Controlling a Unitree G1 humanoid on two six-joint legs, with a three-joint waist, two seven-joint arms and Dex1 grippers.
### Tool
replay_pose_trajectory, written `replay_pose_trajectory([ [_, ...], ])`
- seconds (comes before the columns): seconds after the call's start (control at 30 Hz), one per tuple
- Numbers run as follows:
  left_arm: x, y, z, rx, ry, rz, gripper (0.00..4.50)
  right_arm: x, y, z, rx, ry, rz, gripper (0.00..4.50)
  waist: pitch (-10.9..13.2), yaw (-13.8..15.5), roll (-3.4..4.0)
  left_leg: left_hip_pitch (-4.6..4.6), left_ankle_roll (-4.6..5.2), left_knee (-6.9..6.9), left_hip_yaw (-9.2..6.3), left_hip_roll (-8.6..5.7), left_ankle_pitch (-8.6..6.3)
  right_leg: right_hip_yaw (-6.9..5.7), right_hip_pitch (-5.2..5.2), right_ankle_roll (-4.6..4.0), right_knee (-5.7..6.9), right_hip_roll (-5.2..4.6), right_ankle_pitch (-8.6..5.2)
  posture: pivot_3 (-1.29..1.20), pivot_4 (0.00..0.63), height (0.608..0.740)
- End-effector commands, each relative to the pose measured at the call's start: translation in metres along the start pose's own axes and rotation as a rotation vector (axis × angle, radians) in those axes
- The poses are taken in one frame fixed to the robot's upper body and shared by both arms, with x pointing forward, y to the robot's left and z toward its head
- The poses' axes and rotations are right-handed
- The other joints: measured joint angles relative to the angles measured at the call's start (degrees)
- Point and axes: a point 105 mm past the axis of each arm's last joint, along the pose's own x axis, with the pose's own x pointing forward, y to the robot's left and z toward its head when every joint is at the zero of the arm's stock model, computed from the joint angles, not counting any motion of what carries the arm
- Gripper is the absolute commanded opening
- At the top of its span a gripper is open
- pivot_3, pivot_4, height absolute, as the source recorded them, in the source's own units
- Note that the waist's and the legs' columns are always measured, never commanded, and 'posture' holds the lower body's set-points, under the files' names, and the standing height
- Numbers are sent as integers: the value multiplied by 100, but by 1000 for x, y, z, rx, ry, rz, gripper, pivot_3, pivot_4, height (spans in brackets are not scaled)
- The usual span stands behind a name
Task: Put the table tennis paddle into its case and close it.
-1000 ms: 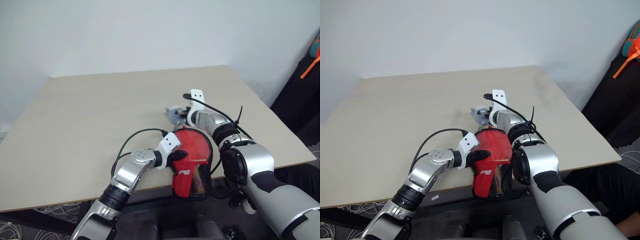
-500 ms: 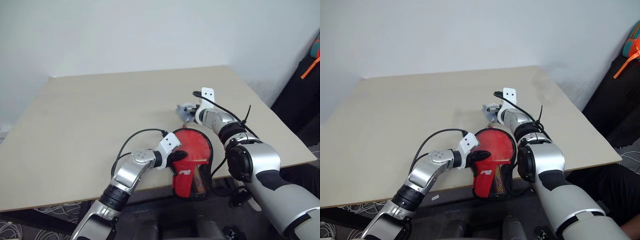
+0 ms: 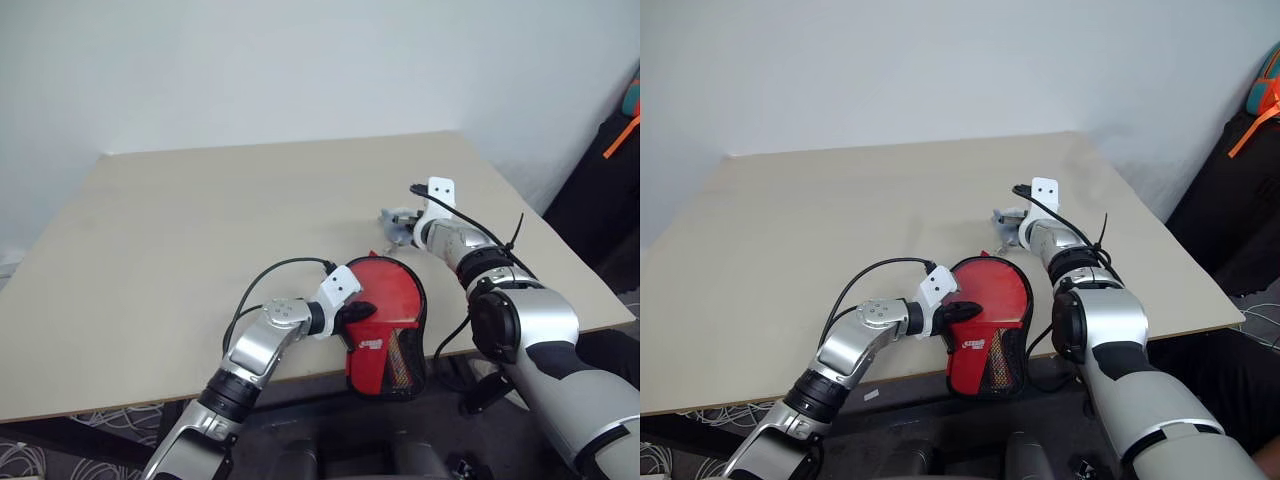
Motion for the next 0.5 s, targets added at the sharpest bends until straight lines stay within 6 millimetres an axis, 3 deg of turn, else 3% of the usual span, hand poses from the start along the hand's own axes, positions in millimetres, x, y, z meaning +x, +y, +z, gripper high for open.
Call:
replay_pose_trajectory([
  [0.03,4,-7,-23,-37,90,-20,0,-12,-28,43,3,-141,-55,46,-1,0,1,0,0,0,0,0,0,1,0,0,-1,0,0,0,0,740],
  [0.3,4,-7,-23,-46,87,-14,0,-25,-70,33,51,-121,-116,46,-5,25,10,-1,11,1,-9,-14,7,11,11,19,-3,-2,-12,0,0,740],
  [0.5,3,-10,-25,-52,95,-24,0,-53,-87,24,67,-128,-129,46,-12,160,22,-2,22,5,-14,-35,13,33,18,37,-3,-5,-22,0,0,740],
])
